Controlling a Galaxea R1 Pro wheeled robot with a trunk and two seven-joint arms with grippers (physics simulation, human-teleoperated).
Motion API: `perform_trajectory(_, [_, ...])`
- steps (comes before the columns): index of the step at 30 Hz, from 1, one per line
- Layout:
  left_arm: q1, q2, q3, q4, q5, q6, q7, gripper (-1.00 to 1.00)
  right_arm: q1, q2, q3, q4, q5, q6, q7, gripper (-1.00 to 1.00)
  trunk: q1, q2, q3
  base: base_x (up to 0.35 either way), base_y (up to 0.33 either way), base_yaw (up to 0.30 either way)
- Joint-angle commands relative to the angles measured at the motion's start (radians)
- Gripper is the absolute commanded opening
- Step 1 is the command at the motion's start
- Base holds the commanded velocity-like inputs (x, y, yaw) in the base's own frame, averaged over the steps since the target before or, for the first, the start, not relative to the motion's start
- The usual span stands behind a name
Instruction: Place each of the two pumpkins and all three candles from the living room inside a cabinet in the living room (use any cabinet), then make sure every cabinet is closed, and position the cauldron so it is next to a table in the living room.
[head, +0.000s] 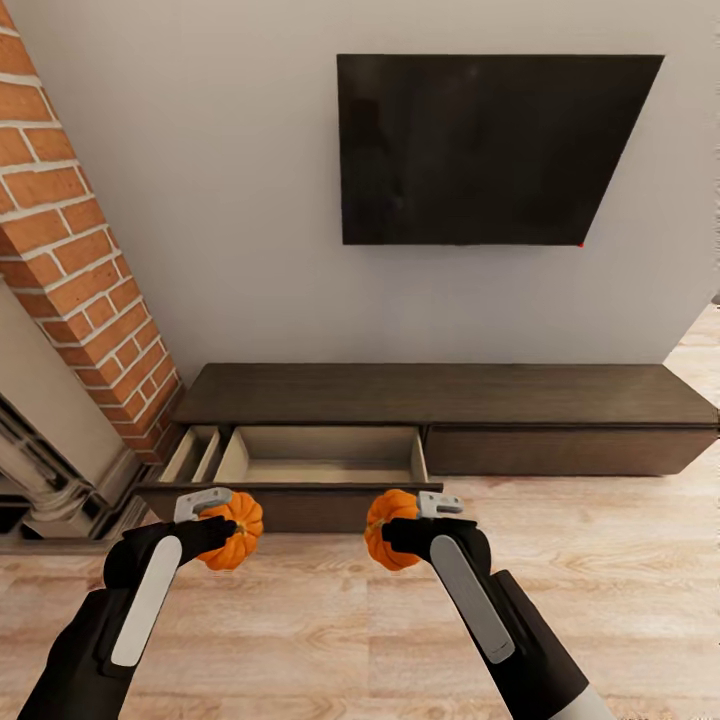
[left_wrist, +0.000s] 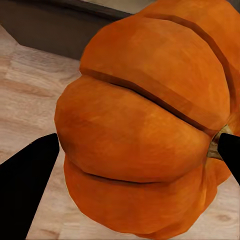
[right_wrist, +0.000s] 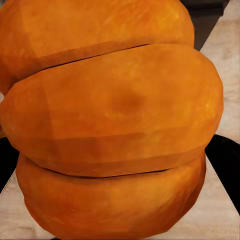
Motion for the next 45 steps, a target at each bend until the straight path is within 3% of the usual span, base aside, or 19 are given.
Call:
perform_trajectory(1, [0.0,0.001,0.0,-0.001,0.014,0.002,0.008,-1.0,-0.001,0.0,0.001,-0.002,-0.009,0.002,-0.01,-1.0,0.0,-0.001,-0.001,0.171,0.224,-0.229])
perform_trajectory(12, [0.0,0.003,0.001,-0.001,0.014,0.002,0.008,-1.0,-0.001,0.001,0.001,-0.003,-0.009,0.0,-0.005,-1.0,0.0,-0.001,-0.001,0.195,0.172,-0.215])
perform_trajectory(29, [0.0,0.005,0.002,-0.001,0.014,0.002,0.008,-1.0,-0.001,0.0,0.002,-0.001,-0.011,-0.001,-0.003,-1.0,0.0,-0.001,-0.001,0.168,0.059,0.081])
perform_trajectory(45, [0.0,0.005,0.002,-0.002,0.014,0.002,0.008,-1.0,-0.001,0.0,0.002,-0.003,-0.021,-0.001,-0.003,-1.0,0.0,-0.001,-0.001,0.144,0.065,-0.093])
